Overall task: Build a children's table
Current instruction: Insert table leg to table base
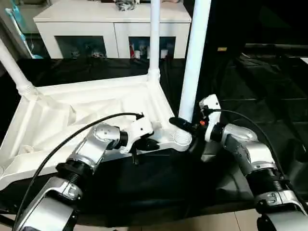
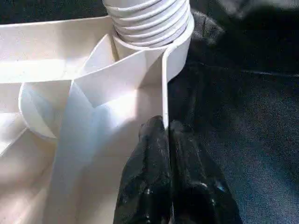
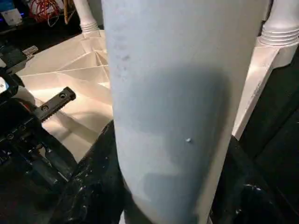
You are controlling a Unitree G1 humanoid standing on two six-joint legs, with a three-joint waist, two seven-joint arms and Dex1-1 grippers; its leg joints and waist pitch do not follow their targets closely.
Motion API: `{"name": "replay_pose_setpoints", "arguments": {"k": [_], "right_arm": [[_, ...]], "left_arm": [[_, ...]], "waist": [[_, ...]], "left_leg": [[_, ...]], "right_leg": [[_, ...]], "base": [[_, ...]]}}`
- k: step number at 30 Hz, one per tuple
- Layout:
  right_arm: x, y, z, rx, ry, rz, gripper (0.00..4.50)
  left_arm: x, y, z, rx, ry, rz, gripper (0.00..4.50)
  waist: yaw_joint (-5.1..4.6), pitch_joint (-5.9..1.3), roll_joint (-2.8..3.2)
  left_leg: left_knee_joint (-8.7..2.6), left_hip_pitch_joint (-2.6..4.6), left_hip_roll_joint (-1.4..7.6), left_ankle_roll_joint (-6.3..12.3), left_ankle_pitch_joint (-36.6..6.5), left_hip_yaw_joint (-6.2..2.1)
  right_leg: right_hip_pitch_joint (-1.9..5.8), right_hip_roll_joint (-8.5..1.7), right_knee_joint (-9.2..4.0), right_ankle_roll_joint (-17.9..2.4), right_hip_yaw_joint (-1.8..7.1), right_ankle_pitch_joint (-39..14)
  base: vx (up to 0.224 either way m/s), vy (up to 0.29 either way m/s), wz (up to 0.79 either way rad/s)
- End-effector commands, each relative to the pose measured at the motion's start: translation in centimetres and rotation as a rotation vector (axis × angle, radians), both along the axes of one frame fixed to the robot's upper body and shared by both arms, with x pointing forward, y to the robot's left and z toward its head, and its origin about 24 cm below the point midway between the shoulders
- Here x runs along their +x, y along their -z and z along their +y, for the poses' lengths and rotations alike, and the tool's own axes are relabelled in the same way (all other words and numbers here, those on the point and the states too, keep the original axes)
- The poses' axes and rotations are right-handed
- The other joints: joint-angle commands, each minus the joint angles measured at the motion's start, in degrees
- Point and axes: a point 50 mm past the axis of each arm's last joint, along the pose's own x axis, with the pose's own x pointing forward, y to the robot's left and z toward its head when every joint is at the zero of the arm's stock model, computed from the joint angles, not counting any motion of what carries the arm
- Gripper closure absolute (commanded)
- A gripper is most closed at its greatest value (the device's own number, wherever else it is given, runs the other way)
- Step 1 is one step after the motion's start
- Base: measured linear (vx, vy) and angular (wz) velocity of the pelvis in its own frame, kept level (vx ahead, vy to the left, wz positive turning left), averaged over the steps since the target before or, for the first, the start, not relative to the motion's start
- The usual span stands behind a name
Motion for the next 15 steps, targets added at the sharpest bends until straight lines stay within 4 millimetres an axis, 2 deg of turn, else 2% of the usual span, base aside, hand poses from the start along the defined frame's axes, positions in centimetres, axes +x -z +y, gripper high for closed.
{"name": "replay_pose_setpoints", "arguments": {"k": [1,4,5,9,12,13,15], "right_arm": [[0.1,0.5,0.7,-0.025,-0.067,0.029,2.64],[0.2,0.4,0.9,-0.047,-0.096,0.019,2.64],[0.2,0.3,1.0,-0.043,-0.105,0.016,2.64],[0.3,0.0,1.1,-0.043,-0.126,-0.007,2.64],[0.5,-0.2,1.2,-0.029,-0.122,-0.040,2.64],[0.7,-0.3,1.2,-0.016,-0.111,-0.054,2.64],[0.7,-0.4,1.2,-0.005,-0.102,-0.059,2.64]], "left_arm": [[0.1,0.0,1.0,0.056,0.053,0.033,4.50],[0.3,-0.5,1.4,0.066,0.084,0.035,4.50],[0.5,-0.6,1.6,0.079,0.085,0.027,4.50],[1.3,-1.0,2.2,0.119,0.057,-0.008,4.50],[1.9,-1.4,2.4,0.125,0.040,-0.027,4.50],[2.0,-1.5,2.4,0.125,0.037,-0.028,4.50],[2.1,-1.5,2.5,0.126,0.036,-0.029,4.50]], "waist": [[0.34,-2.70,0.22],[0.40,-2.69,0.17],[0.52,-2.54,0.23],[0.77,-2.39,0.46],[0.88,-2.06,0.63],[0.94,-1.95,0.56],[1.11,-1.89,0.54]], "left_leg": [[-5.04,0.38,2.20,-0.15,-19.85,-1.30],[-5.09,0.13,2.31,0.26,-18.35,-1.32],[-5.12,0.40,2.43,0.67,-17.71,-1.19],[-5.13,0.48,2.50,1.25,-16.65,-1.00],[-5.19,0.43,2.49,1.23,-17.22,-0.92],[-5.25,0.63,2.51,0.92,-18.33,-0.93],[-5.28,0.65,2.66,0.89,-17.87,-0.97]], "right_leg": [[2.36,-3.43,-4.97,-13.36,2.30,-17.26],[2.36,-3.50,-4.97,-12.80,2.32,-16.44],[2.10,-3.35,-4.87,-13.43,2.41,-14.40],[2.01,-3.13,-4.53,-14.86,2.32,-10.79],[1.87,-3.25,-4.59,-15.24,2.39,-11.34],[1.84,-3.37,-4.78,-15.10,2.43,-13.05],[1.90,-3.49,-4.68,-15.46,2.52,-12.56]], "base": [[0.000,0.000,0.00],[0.000,0.000,0.00],[0.000,0.000,0.00],[0.000,0.000,0.00],[0.000,0.000,0.00],[0.000,0.000,0.00],[0.000,0.000,0.00]]}}
